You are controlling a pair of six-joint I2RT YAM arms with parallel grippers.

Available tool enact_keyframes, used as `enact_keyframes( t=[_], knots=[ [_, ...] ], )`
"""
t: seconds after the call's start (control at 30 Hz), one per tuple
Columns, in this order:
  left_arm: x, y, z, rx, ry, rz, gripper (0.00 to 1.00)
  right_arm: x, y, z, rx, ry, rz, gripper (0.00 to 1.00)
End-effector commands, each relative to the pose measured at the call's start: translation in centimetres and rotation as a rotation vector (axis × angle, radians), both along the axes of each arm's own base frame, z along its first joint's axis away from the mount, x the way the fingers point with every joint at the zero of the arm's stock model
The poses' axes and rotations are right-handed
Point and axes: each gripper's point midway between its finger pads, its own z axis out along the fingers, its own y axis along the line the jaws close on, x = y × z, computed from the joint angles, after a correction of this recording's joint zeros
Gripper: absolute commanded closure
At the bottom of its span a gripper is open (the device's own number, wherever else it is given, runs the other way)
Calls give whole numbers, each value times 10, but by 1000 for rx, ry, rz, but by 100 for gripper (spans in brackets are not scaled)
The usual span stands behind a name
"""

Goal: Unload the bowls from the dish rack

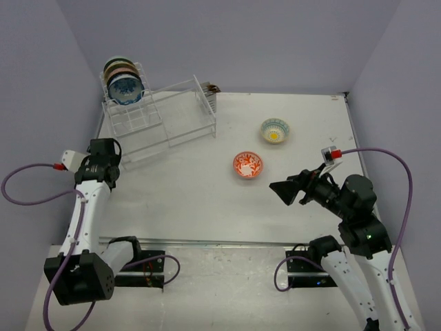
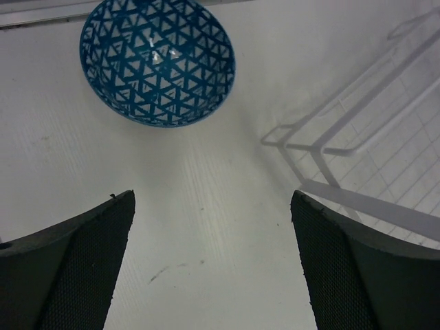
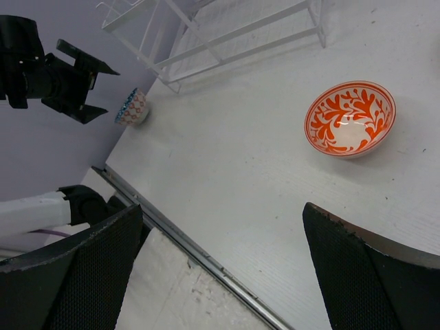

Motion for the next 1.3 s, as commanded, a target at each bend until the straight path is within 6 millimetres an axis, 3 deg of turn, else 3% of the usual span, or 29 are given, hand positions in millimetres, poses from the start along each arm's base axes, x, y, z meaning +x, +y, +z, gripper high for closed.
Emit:
enact_keyframes(
  t=[0.0, 0.2, 0.47, 0.87, 1.0, 1.1, 1.2, 1.27],
  knots=[
    [-2, 15, -23, -12, -5, 91, 7, -6, 3, 11, 0, -40, 37, 1],
    [-23, 28, -56, -50, 28, 182, 11, -5, 5, 8, 0, -32, 49, 1],
    [-28, 55, -62, -88, 10, 248, 16, -4, 6, 5, -13, -23, 56, 1],
    [-33, 62, -102, -192, 54, 302, 20, -4, 8, 9, -10, -24, 74, 1],
    [-27, 56, -117, -241, 67, 296, 37, -4, 9, 10, -7, -24, 82, 1],
    [-29, 55, -124, -252, 77, 308, 39, -4, 10, 10, -4, -21, 84, 1],
    [-37, 54, -131, -244, 89, 320, 60, -3, 10, 9, -4, -21, 84, 1],
    [-40, 53, -135, -243, 95, 328, 65, -3, 10, 9, -5, -24, 83, 1]
  ],
)
